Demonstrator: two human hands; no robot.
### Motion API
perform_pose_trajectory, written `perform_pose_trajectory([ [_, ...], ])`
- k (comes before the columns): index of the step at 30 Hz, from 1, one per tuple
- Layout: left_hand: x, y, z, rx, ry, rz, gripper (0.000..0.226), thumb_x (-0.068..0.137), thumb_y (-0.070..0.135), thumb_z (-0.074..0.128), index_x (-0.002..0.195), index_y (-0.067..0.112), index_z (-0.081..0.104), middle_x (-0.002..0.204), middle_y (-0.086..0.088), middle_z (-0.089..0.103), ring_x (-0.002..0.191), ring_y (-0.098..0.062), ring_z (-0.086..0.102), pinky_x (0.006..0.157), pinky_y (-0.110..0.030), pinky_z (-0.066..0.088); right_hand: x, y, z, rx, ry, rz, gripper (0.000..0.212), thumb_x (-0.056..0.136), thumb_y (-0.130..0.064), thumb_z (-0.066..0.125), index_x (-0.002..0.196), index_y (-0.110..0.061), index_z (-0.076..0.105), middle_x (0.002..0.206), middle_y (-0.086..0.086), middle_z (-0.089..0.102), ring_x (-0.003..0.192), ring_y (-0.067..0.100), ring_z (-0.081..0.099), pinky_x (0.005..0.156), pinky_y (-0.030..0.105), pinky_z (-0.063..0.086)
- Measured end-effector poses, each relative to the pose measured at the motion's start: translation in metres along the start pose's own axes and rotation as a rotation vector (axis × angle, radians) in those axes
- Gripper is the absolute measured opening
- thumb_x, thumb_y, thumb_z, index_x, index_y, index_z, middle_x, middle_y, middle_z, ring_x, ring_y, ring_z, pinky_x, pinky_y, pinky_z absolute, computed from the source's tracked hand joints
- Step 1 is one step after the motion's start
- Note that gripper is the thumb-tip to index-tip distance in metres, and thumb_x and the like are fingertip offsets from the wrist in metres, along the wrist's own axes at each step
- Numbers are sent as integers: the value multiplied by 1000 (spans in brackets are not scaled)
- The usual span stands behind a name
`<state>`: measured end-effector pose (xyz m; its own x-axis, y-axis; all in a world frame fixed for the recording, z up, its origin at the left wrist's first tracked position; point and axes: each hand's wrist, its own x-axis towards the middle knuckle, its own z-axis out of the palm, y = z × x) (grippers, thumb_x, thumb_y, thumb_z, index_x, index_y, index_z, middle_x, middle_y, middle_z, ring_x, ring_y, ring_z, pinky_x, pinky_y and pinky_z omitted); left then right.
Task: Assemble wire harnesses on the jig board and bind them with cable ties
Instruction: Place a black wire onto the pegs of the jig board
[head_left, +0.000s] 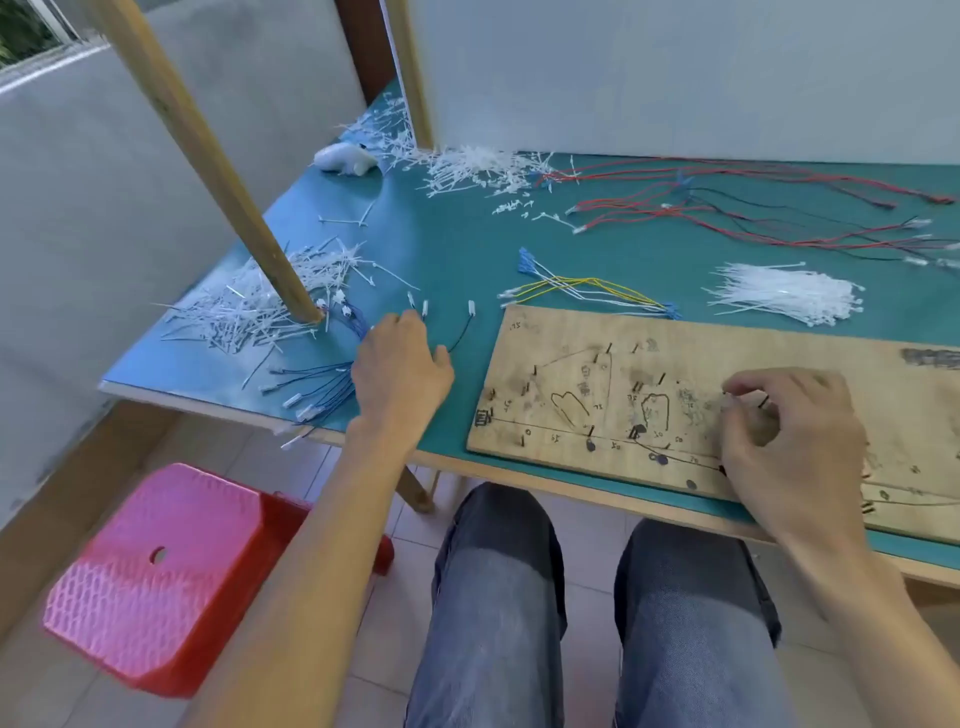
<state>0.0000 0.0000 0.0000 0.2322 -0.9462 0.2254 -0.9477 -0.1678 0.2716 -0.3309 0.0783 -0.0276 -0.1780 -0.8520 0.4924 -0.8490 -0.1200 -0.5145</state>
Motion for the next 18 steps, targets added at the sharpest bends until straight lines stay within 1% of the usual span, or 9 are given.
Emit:
perform_pose_trajectory([
  [2, 4, -3, 2, -11, -14, -29, 21, 98, 27, 64, 108, 8, 66, 108, -12, 67, 104, -39, 64, 83, -47, 54, 0, 1, -1, 17, 4, -9, 15, 87, 2, 72, 98, -8, 74, 96, 6, 71, 106, 31, 53, 89, 47, 49],
  [5, 7, -6, 7, -90, 13, -54, 18, 98, 27, 67, 106, 12, 68, 102, -9, 72, 100, -35, 66, 85, -46, 54, -1, 4, 2, 17, -7, -24, 14, 87, 0, 73, 97, -9, 73, 94, 4, 70, 105, 30, 53, 88, 47, 50],
  [7, 9, -9, 7, -134, 73, -56, 22, 98, 31, 68, 109, 13, 68, 105, -9, 70, 99, -32, 66, 85, -43, 50, 0, 5, 2, 30, -2, -37, 14, 87, -1, 73, 97, -10, 74, 94, 3, 70, 105, 29, 53, 88, 46, 50],
  [9, 12, -12, 7, -114, 71, -54, 24, 98, 31, 68, 109, 10, 68, 106, -11, 70, 100, -33, 65, 83, -43, 49, 1, 7, 2, 41, 4, -27, 13, 87, -2, 72, 97, -10, 74, 94, 3, 70, 105, 28, 54, 88, 43, 49],
  [10, 14, -13, 7, -93, 46, -59, 23, 97, 30, 69, 105, 8, 68, 103, -11, 71, 99, -34, 66, 82, -43, 50, 0, 7, 2, 40, 1, -26, 12, 87, -2, 72, 97, -10, 74, 94, 3, 71, 104, 28, 54, 87, 42, 48],
  [13, 18, -11, 6, -78, -7, -86, 23, 95, 26, 72, 81, 8, 70, 79, -11, 72, 82, -36, 70, 75, -42, 58, 0, 7, 2, 37, -8, -21, 12, 87, -3, 73, 97, -10, 74, 94, 2, 70, 103, 27, 53, 86, 41, 48],
  [14, 19, -9, 4, -86, -22, -103, 21, 95, 24, 72, 79, 10, 71, 78, -11, 72, 81, -36, 70, 76, -44, 60, -1, 7, 2, 35, -8, -19, 12, 87, -3, 73, 97, -11, 74, 94, 2, 70, 102, 26, 53, 86, 41, 48],
  [16, 21, -6, 3, -78, -27, -97, 12, 95, 22, 69, 87, 13, 72, 89, -11, 73, 88, -37, 69, 79, -46, 60, -1, 7, 2, 34, -9, -15, 11, 88, -4, 73, 96, -11, 74, 93, 1, 70, 102, 25, 53, 86, 41, 48],
  [18, 22, -5, 3, -41, -7, -43, 9, 96, 25, 69, 94, 16, 69, 98, -8, 71, 93, -36, 67, 79, -44, 57, 0, 7, 2, 37, -10, -17, 11, 88, -4, 72, 96, -11, 74, 93, 2, 70, 103, 26, 53, 86, 42, 48],
])
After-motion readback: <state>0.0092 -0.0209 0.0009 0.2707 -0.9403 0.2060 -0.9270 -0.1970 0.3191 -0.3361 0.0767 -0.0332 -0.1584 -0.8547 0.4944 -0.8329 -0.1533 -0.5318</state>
